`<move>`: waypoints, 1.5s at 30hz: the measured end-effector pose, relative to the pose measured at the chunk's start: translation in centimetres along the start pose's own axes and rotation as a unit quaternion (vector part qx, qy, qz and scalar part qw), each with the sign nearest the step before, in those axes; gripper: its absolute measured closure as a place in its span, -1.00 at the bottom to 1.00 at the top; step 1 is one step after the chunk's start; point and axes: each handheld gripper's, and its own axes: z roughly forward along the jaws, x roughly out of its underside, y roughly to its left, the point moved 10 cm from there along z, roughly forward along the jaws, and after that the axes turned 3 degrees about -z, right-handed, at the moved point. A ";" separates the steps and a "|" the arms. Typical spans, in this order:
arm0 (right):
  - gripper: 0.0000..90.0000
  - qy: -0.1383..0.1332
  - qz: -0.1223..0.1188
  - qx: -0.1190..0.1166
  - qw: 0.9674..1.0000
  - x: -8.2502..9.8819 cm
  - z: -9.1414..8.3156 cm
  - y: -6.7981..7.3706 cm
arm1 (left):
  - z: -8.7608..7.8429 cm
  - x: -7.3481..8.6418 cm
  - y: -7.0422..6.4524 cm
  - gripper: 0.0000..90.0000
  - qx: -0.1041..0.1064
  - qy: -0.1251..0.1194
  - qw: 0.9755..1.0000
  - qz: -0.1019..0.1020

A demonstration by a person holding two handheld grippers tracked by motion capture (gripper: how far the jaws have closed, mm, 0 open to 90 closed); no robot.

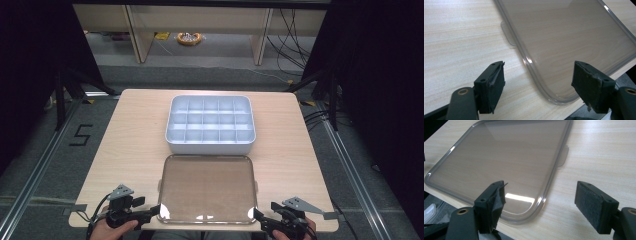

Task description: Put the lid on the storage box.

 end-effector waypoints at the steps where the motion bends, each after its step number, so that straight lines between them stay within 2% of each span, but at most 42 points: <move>1: -0.44 0.000 0.000 0.000 1.000 0.0 0.0 0.0 | 0.0 0.1 0.1 -0.44 0.001 0.006 1.000 0.003; 2: -0.44 0.000 -0.001 -0.002 1.000 0.0 0.0 -0.1 | 0.1 0.1 -0.1 -0.44 0.003 0.004 1.000 -0.002; 5: -0.45 0.001 0.011 -0.007 1.000 0.1 -0.2 0.0 | 0.1 0.2 -0.3 -0.45 0.006 0.007 1.000 0.002; 6: -0.45 -0.002 0.008 -0.002 1.000 0.1 0.0 -0.2 | 0.1 0.2 -0.3 -0.45 0.007 0.010 1.000 0.005; 8: -0.45 -0.005 0.011 -0.007 1.000 0.0 0.0 -0.2 | 0.2 0.2 -0.3 -0.45 0.006 0.008 1.000 0.002; 9: -0.45 0.008 0.040 -0.011 0.999 0.3 -0.1 0.4 | 0.2 0.2 -0.3 -0.45 0.007 0.009 1.000 0.002; 11: -0.45 0.002 0.023 -0.008 1.000 0.1 -0.1 0.1 | 0.2 0.2 -0.3 -0.45 0.008 0.009 1.000 0.001; 13: -0.45 0.007 0.033 -0.008 0.999 0.3 -0.1 0.2 | 0.2 0.2 -0.4 -0.45 0.011 0.006 1.000 -0.003; 14: -0.45 0.001 0.016 -0.024 1.000 0.2 0.1 0.2 | 0.2 0.2 -0.4 -0.45 0.014 0.009 1.000 -0.004; 15: -0.45 0.001 0.016 -0.024 1.000 0.2 0.1 0.2 | 0.2 0.3 -0.5 -0.45 0.015 0.010 1.000 -0.006; 16: -0.45 -0.006 0.020 -0.031 0.999 0.0 0.2 0.3 | 0.3 0.3 -0.5 -0.46 0.016 0.011 1.000 -0.007; 17: -0.45 0.004 0.045 -0.033 0.998 0.2 0.1 0.7 | 0.3 0.3 -0.5 -0.46 0.019 0.011 1.000 -0.005; 22: -0.45 -0.001 0.030 -0.035 0.999 0.1 0.4 0.3 | 0.3 0.2 -0.8 -0.50 0.025 0.009 1.000 -0.008; 23: -0.45 0.008 0.028 -0.032 0.999 0.3 0.3 0.2 | 0.3 0.2 -0.8 -0.50 0.024 0.007 1.000 -0.007; 24: -0.46 0.005 0.053 -0.037 0.998 0.2 0.3 0.7 | 0.4 0.2 -0.9 -0.50 0.028 0.007 1.000 -0.004; 25: -0.47 -0.003 0.035 -0.043 0.998 0.1 0.5 0.4 | 0.4 0.2 -0.9 -0.50 0.028 0.008 1.000 -0.004; 26: -0.50 -0.006 0.053 -0.053 0.997 0.0 0.5 0.7 | 0.4 0.3 -1.0 -0.49 0.028 0.009 1.000 -0.006; 27: -0.51 -0.007 0.053 -0.059 0.997 -0.1 0.5 0.7 | 0.4 0.5 -0.9 -0.48 0.030 0.020 0.999 0.007; 28: -0.51 -0.007 0.053 -0.059 0.997 -0.1 0.5 0.7 | 0.6 0.3 -1.1 -0.48 0.027 0.010 1.000 -0.005; 30: -0.50 -0.010 0.046 -0.055 0.997 -0.1 0.7 0.5 | 0.7 0.4 -1.2 -0.41 0.028 0.015 0.999 0.001; 31: -0.50 0.005 0.074 -0.048 0.996 0.1 0.6 0.8 | 0.8 0.4 -1.3 -0.38 0.031 0.015 0.999 0.002; 32: -0.50 -0.006 0.057 -0.061 0.996 -0.2 0.9 0.7 | 0.8 0.5 -1.2 -0.36 0.029 0.022 0.999 0.009; 33: -0.50 -0.006 0.057 -0.061 0.996 -0.2 0.9 0.7 | 1.0 0.4 -1.4 -0.36 0.031 0.019 0.999 0.003; 35: -0.49 -0.005 0.060 -0.062 0.996 -0.3 1.1 0.7 | 1.3 0.4 -1.5 -0.32 0.032 0.021 0.999 0.002; 36: -0.49 0.001 0.071 -0.063 0.995 -0.3 1.1 0.8 | 1.4 0.4 -1.5 -0.32 0.033 0.022 0.999 0.003; 37: -0.49 -0.005 0.056 -0.063 0.996 -0.4 1.4 0.5 | 1.5 0.5 -1.5 -0.32 0.032 0.026 0.999 0.005; 38: -0.47 0.003 0.081 -0.070 0.994 -0.4 1.4 0.9 | 1.6 0.5 -1.6 -0.32 0.035 0.026 0.999 0.006; 39: -0.47 0.003 0.081 -0.070 0.994 -0.4 1.4 0.9 | 1.7 0.4 -1.7 -0.32 0.035 0.025 0.999 0.006; 40: -0.47 -0.004 0.061 -0.068 0.996 -0.6 1.7 0.5 | 1.7 0.5 -1.6 -0.32 0.031 0.032 0.999 0.015; 41: -0.46 0.007 0.084 -0.071 0.994 -0.5 1.9 0.9 | 1.9 0.4 -1.8 -0.31 0.034 0.027 0.999 0.006; 42: -0.45 0.007 0.084 -0.071 0.994 -0.5 1.9 0.9 | 1.9 0.5 -1.7 -0.31 0.033 0.032 0.999 0.007; 43: -0.43 0.000 0.068 -0.073 0.995 -0.6 2.1 0.7 | 2.0 0.4 -1.8 -0.30 0.035 0.031 0.999 0.001; 45: -0.42 0.006 0.063 -0.074 0.995 -0.5 2.3 0.7 | 2.2 0.4 -1.8 -0.28 0.035 0.033 0.999 -0.004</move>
